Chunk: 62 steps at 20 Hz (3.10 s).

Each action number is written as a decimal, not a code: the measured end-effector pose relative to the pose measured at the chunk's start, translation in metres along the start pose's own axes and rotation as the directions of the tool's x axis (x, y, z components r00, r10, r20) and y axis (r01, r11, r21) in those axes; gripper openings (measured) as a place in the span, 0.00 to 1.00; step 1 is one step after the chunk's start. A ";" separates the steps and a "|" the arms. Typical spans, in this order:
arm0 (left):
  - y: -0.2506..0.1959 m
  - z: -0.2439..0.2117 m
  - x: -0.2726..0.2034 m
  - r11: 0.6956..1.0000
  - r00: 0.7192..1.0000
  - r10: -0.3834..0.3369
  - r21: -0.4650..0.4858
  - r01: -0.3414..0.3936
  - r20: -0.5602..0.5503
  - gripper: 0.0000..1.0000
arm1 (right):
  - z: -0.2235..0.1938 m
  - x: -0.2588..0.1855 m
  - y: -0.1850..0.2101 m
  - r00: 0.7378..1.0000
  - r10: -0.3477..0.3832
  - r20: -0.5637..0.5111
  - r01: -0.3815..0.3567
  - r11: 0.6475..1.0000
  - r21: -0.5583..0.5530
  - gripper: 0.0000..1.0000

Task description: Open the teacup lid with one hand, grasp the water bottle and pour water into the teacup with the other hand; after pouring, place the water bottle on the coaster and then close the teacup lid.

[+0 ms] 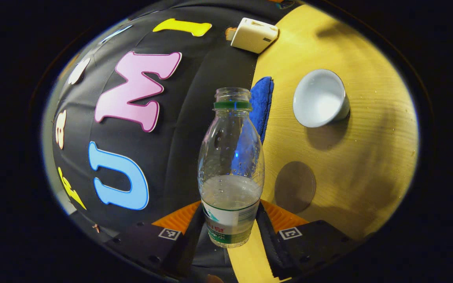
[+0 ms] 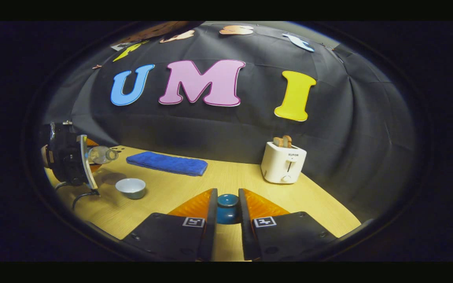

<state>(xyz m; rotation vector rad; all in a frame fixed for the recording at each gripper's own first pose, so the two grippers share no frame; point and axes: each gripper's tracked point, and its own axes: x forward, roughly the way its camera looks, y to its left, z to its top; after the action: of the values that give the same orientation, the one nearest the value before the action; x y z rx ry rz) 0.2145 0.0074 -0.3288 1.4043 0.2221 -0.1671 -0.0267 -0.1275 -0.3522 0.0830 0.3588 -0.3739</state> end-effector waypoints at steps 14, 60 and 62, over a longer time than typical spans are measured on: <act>0.013 -0.006 0.011 0.963 0.996 0.078 0.257 -0.083 0.032 0.75 | -0.007 -0.007 0.003 1.000 -0.003 -0.003 0.003 1.000 -0.003 0.35; 0.096 0.044 0.022 0.733 0.894 0.257 0.529 -0.428 0.367 0.75 | 0.005 -0.010 -0.008 0.998 -0.047 0.048 0.048 0.998 -0.027 0.35; 0.105 0.050 0.018 0.702 0.873 0.279 0.536 -0.470 0.400 0.75 | 0.006 -0.011 -0.008 0.998 -0.044 0.051 0.046 0.998 -0.040 0.35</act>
<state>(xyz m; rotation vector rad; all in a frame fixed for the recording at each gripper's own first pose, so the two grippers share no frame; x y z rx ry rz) 0.2608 -0.0250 -0.2259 2.0316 -0.4208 -0.1010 -0.0377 -0.1323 -0.3429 0.0248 0.3189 -0.4119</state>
